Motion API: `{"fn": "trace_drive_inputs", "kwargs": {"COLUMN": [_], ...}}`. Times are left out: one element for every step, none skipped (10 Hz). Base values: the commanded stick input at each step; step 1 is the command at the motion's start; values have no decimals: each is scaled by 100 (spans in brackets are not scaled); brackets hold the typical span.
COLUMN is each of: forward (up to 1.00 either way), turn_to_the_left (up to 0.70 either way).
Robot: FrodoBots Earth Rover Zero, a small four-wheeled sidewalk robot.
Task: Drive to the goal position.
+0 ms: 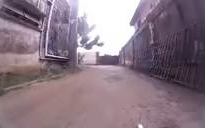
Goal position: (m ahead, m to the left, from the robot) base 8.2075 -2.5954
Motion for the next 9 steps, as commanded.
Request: {"fn": "trace_drive_inputs", "kwargs": {"forward": [50,50,50,50,50,50,50,50,50], "turn_to_the_left": [0,0,0,0,0,0,0,0,0]}}
